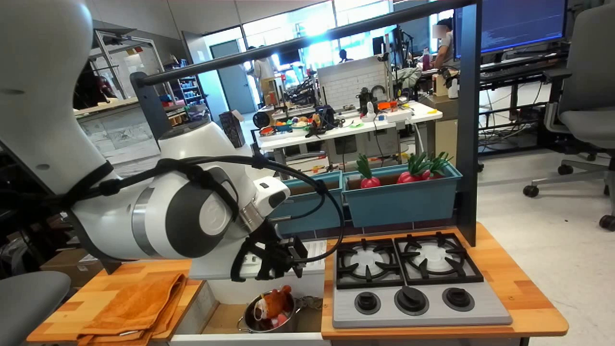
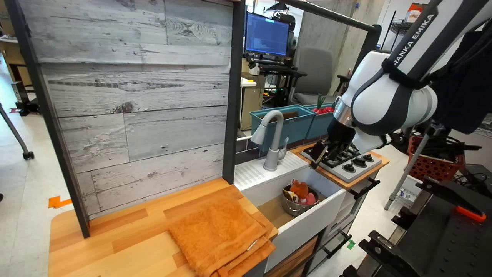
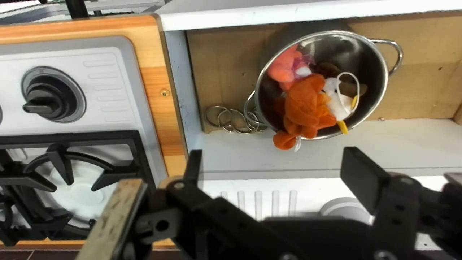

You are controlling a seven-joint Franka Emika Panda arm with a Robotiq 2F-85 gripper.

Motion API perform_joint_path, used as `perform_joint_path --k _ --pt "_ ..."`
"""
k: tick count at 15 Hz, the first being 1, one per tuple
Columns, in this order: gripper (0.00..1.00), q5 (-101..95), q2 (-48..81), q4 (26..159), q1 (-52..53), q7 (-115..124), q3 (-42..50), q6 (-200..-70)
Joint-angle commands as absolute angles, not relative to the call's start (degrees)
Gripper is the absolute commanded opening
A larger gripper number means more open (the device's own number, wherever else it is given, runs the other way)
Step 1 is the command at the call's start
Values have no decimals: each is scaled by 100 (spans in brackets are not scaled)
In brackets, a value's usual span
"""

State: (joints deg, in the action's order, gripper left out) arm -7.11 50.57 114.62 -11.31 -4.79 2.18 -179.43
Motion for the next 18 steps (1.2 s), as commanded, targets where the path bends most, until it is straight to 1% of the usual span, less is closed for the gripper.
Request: perform_joint_path --k 1,3,7,10,11,13,14,16,18 --pt "100 -678 4827 11599 -932 -550 455 -17673" --pt "100 -777 4461 11935 -904 -664 516 -17695" --pt "100 -969 3286 12948 -1021 -1083 420 -17854" --pt "100 -1023 2322 13503 -933 -1187 462 -17430" --pt "100 -1007 1994 13659 -994 -1231 351 -17211" --pt "100 -732 1324 13814 -1491 -1719 -379 -16370" --pt "100 -857 2112 13437 -1077 -1355 183 -17053" --pt "100 -739 1567 13620 -1152 -1550 -68 -16542" --pt "100 -734 1362 13739 -1156 -1591 -102 -16436"
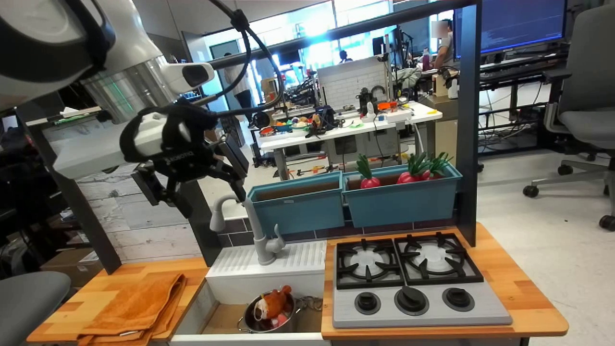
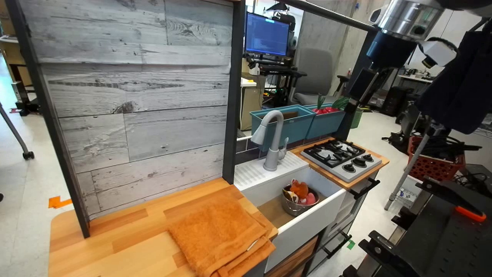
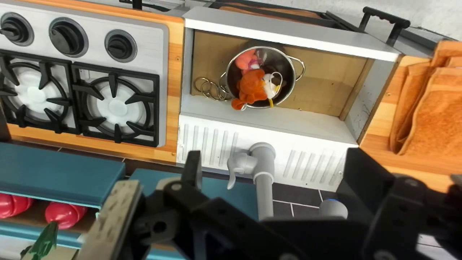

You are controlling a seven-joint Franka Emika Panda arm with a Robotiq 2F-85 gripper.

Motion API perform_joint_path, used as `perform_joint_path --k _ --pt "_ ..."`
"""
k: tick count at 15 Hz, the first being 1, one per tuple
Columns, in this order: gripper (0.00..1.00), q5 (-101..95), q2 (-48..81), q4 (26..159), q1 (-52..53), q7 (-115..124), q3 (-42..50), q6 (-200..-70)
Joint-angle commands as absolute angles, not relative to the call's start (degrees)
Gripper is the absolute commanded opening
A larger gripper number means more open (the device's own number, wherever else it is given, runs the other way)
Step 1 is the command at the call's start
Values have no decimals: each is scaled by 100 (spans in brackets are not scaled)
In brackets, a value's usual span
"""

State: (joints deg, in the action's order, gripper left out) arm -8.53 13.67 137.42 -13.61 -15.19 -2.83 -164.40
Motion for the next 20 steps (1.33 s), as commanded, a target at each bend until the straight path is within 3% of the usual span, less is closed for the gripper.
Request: perform_joint_path --k 1,6,9,12,13,18,20 --pt "100 -733 1359 13767 -1165 -1607 -102 -16436" --pt "100 -566 2961 12912 -727 -1048 -156 -16311" --pt "100 364 3401 12818 -1096 -1397 -1474 -16435" --pt "100 851 3919 12609 -986 -1207 -2226 -17333" --pt "100 588 3633 12790 -861 -1152 -1847 -16917" --pt "100 673 3875 12658 -913 -1068 -2166 -17240" --pt "100 625 3874 12571 -705 -896 -1787 -16997"
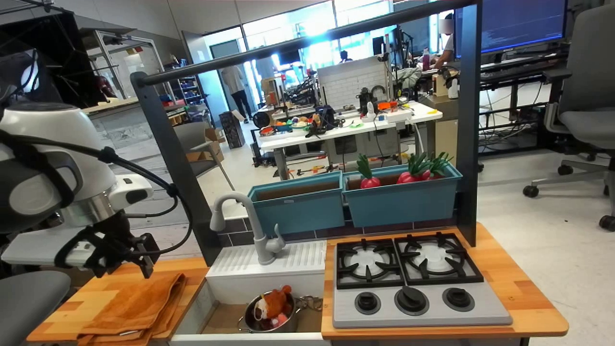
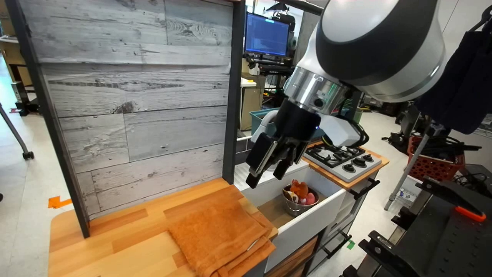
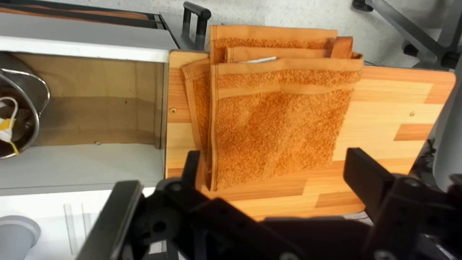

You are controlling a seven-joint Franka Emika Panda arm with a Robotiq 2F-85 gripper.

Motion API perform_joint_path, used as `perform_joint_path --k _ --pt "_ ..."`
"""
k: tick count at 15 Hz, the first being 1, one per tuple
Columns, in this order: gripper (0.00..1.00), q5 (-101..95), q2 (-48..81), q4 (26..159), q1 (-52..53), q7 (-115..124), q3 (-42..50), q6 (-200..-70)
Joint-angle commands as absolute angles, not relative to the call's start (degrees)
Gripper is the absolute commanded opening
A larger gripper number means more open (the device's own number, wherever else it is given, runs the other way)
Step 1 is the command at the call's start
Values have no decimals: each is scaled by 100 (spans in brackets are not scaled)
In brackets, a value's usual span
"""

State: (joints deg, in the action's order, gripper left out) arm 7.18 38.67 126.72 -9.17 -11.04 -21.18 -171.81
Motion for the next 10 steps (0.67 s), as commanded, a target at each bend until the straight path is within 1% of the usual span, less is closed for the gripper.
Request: perform_joint_path --k 1,2,4,8,10 --pt "100 578 3821 12488 -668 -914 -1741 -16549" --pt "100 544 3810 12426 -593 -941 -1695 -16358" --pt "100 266 3721 12100 65 -652 -1168 -15647" --pt "100 -470 4202 11227 1344 152 -295 -15834" --pt "100 -657 4567 10818 1737 450 -88 -15897"
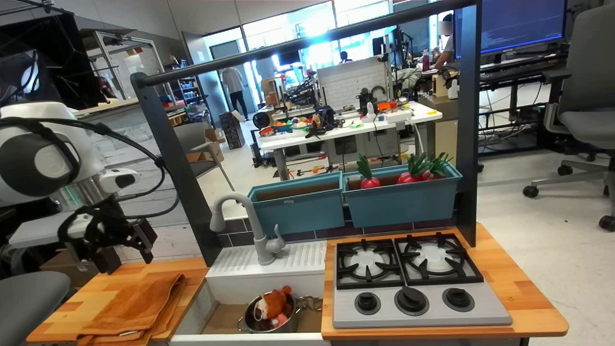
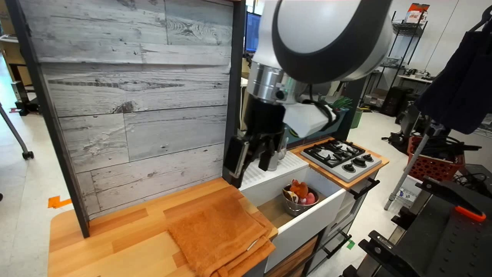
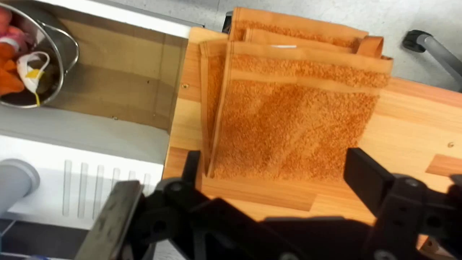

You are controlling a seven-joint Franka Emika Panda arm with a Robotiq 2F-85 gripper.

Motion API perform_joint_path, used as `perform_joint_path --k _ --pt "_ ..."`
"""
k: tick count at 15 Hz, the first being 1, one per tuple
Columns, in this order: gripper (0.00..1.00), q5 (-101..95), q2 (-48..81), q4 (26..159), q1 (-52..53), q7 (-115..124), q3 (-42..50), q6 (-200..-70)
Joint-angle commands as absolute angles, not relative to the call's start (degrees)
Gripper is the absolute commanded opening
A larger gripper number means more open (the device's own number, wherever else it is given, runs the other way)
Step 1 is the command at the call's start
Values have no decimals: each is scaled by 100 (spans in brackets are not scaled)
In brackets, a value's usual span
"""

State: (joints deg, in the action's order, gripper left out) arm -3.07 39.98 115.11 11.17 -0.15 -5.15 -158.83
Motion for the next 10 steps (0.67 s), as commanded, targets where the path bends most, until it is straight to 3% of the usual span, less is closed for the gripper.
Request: perform_joint_path --k 1,4,7,8,10 --pt "100 -672 4796 10623 1878 579 -24 -15902" --pt "100 -685 5376 10233 2155 822 156 -15920" --pt "100 -375 5757 10066 1598 285 -541 -15966" --pt "100 -525 5543 10276 1963 631 -143 -15895" --pt "100 -476 5752 10145 1775 493 -378 -15914"
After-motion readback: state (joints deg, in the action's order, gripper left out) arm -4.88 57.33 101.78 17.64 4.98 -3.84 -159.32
